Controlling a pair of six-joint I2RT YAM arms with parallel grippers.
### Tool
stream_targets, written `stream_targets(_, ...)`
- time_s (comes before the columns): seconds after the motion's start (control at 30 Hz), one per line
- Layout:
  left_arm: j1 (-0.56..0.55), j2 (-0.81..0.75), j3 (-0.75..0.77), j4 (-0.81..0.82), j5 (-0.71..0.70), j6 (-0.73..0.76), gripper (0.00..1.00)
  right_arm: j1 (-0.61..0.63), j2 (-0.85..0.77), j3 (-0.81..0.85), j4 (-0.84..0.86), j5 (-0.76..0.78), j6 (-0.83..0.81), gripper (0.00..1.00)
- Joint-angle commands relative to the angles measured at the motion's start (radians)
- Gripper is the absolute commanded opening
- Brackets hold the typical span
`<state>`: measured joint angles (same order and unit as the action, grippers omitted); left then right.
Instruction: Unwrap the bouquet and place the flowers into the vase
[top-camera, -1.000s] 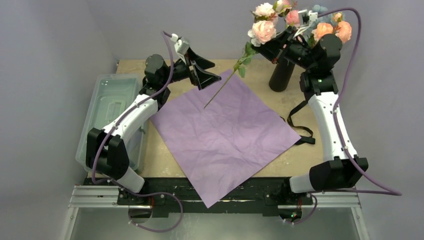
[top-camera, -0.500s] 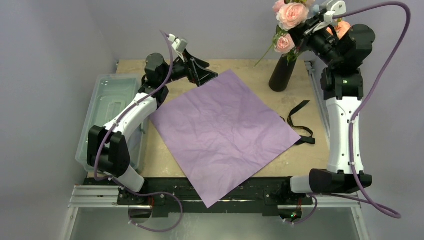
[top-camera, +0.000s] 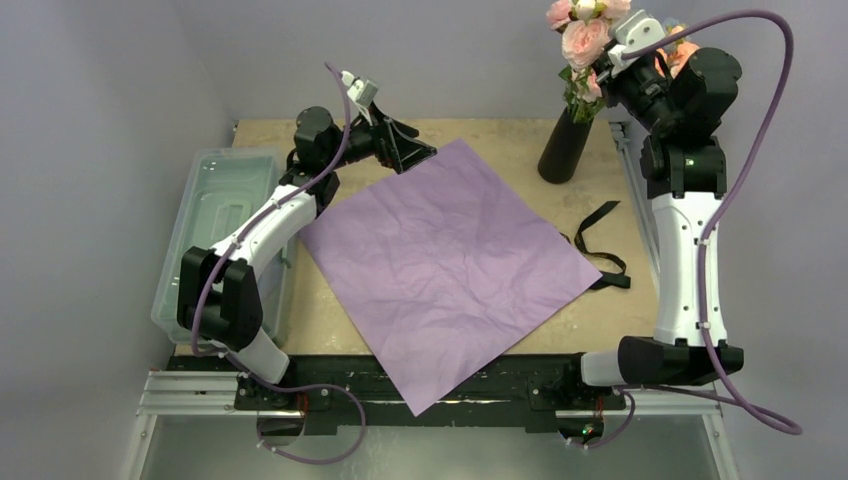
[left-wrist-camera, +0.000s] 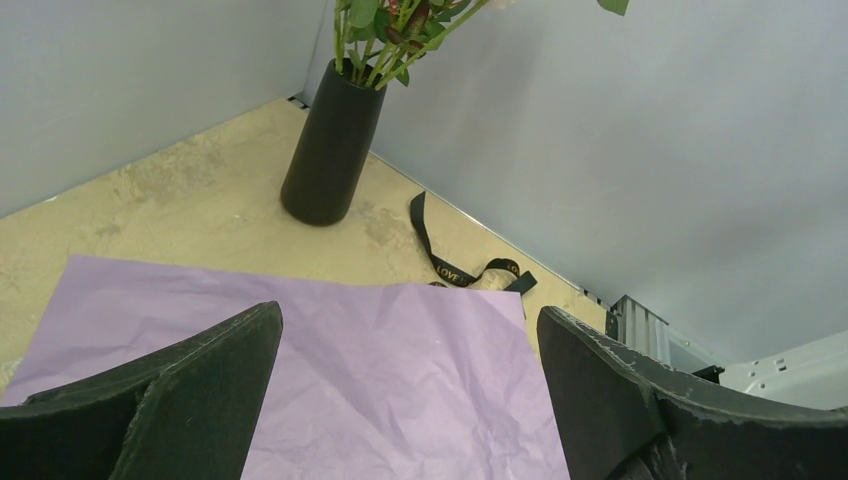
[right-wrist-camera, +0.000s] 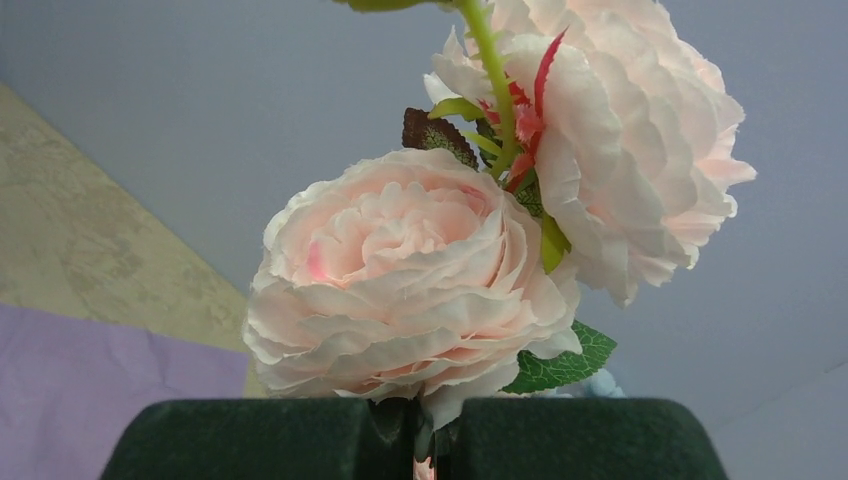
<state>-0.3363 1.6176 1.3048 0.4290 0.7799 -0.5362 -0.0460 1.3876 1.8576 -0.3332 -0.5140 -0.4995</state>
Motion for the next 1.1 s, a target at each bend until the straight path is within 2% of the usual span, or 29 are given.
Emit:
stream_targets(0.0,-0.001,0.007,0.039,0.023,-0.003,0.017,1.00,0.001,-0.027,-0.028,0.072,0.059,-0.079,0.00)
stream_targets(0.3,-0.001,0.004,0.039,0.018,-0.003,0.024,1.00,0.001,0.010,-0.038,0.163,0.072,-0.049,0.00)
stream_targets(1.07,-0.001,0.023,0.057,-0.032,0.000,0.057,1.00,-0.050,0.184,0.006,0.199,0.058,0.114,0.00)
